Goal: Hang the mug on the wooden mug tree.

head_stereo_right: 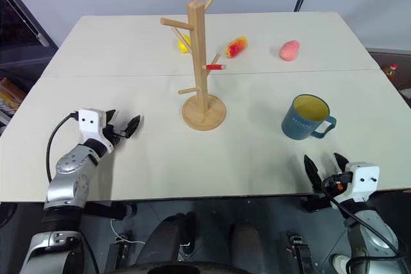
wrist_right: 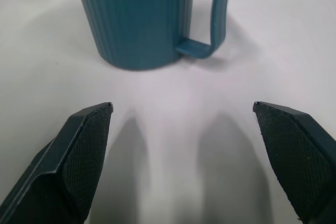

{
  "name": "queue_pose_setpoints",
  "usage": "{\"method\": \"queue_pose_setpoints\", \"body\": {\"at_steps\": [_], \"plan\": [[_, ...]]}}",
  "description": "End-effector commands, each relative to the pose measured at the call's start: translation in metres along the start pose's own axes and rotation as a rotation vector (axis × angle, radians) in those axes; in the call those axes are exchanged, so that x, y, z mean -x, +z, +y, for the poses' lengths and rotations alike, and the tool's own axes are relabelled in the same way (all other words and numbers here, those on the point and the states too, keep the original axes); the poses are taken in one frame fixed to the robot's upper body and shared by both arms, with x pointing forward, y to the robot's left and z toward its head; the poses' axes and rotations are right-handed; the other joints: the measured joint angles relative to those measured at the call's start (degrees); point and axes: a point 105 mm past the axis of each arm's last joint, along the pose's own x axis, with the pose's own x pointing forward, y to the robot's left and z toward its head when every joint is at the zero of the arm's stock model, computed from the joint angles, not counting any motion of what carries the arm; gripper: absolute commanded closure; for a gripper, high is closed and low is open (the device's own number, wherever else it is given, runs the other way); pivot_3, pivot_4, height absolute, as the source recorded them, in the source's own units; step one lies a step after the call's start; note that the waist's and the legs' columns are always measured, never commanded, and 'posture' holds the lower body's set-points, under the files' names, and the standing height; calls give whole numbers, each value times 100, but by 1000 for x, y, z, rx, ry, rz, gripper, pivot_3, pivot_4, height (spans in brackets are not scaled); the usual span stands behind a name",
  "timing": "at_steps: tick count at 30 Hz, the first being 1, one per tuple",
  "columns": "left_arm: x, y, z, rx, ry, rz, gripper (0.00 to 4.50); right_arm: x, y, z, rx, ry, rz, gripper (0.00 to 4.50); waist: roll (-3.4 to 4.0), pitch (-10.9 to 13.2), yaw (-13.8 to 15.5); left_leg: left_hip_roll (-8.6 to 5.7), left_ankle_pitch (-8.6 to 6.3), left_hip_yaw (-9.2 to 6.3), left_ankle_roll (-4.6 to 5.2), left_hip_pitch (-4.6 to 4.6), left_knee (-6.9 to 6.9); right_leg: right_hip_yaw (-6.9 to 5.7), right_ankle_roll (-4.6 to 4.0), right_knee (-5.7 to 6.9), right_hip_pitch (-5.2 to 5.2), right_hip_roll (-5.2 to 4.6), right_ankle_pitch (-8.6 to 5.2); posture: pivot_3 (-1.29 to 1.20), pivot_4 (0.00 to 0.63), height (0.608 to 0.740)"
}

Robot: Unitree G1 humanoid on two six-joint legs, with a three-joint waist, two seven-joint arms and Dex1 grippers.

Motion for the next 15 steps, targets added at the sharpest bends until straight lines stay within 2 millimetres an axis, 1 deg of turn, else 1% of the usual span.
{"method": "queue_pose_setpoints", "body": {"at_steps": [1,6,8,12,15], "plan": [[1,17,1,-16,-12,-49,0,2,8,-10,25,-19,-45,47,0,0,0,0,0,0,0,0,0,0,0,0,0,0,0,0,150,740],[0,17,1,1,-8,-47,0,0,5,-11,33,-19,-47,47,-1,0,0,0,0,0,0,0,0,1,0,-1,1,0,0,0,150,740],[0,17,-2,9,-30,-44,0,-2,1,-12,47,-21,-30,47,-1,-1,-1,0,0,0,0,0,0,0,0,-1,1,0,0,0,150,740],[2,22,-18,48,-126,-64,0,-4,1,-14,34,-42,-28,47,-6,-4,-1,0,0,0,0,0,1,1,0,-1,2,0,0,0,150,740],[7,30,-42,43,-265,-91,0,-4,2,-13,47,-45,-29,47,-6,-4,-1,0,0,-1,0,0,1,2,-3,-1,2,-2,-2,0,150,740]]}}
